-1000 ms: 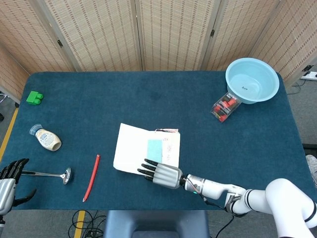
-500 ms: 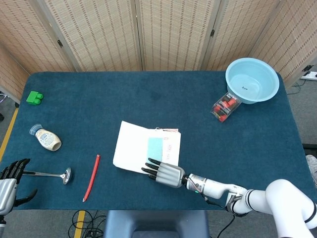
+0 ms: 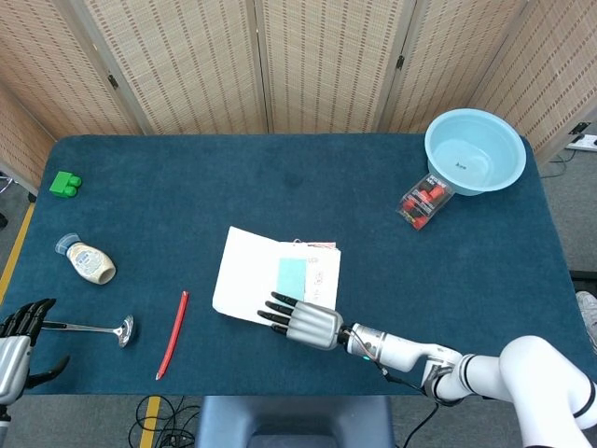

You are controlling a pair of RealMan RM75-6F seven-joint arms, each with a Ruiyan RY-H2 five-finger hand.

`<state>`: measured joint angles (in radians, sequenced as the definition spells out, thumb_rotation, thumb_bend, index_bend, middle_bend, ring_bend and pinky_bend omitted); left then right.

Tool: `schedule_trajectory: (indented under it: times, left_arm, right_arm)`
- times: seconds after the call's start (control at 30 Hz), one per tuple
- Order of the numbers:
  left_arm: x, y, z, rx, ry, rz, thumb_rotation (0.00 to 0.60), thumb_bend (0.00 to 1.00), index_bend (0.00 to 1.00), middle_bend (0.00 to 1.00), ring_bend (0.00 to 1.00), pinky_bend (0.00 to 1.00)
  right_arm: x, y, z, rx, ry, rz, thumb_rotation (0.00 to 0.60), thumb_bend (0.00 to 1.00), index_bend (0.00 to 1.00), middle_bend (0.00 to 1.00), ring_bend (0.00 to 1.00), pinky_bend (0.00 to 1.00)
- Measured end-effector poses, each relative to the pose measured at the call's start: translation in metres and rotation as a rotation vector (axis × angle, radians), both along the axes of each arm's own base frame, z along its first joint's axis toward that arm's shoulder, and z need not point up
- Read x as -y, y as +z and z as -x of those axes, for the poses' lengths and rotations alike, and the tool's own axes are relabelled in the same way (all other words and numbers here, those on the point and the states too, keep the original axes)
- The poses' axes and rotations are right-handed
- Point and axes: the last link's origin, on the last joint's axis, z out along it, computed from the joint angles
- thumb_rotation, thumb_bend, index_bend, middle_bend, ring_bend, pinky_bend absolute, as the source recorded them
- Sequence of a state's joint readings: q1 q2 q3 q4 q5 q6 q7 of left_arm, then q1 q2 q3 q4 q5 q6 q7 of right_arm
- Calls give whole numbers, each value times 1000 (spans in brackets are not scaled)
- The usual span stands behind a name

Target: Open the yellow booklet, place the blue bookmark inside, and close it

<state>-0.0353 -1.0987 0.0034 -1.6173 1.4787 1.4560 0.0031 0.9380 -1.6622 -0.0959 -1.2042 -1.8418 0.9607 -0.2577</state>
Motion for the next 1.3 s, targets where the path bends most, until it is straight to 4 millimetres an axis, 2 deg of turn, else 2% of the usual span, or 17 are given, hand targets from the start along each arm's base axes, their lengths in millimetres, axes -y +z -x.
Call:
schedule_trajectory:
  times: [0.4,0.63,0.77,1.0,1.3]
  left_arm:
    - [-2,-2,-2,6,-10,2,600,264,91,117,107,159]
    - [-14,-3,-6,3,-50,18,600,264,94,117,107,159]
    - [-34,-4,-15,-8,-121,35,600,264,102,117,107,159]
    - [-76,-15,-40,-33,-262,70,600,264,127,117,108,158]
    - [-138,-58,-84,-76,-437,140,600,264,127,117,108,158]
  right_arm:
    - [36,51,11,50,-143,149,600,510,250,1,0,0]
    - [39,70,25,42,-207,192,600,510,250,19,0,0]
    - [37,87,33,52,-231,223,600,510,250,20,0,0]
    - [25,130,55,73,-283,299,600,510,250,21,0,0]
    - [-3,174,81,119,-336,379,600,510,250,23,0,0]
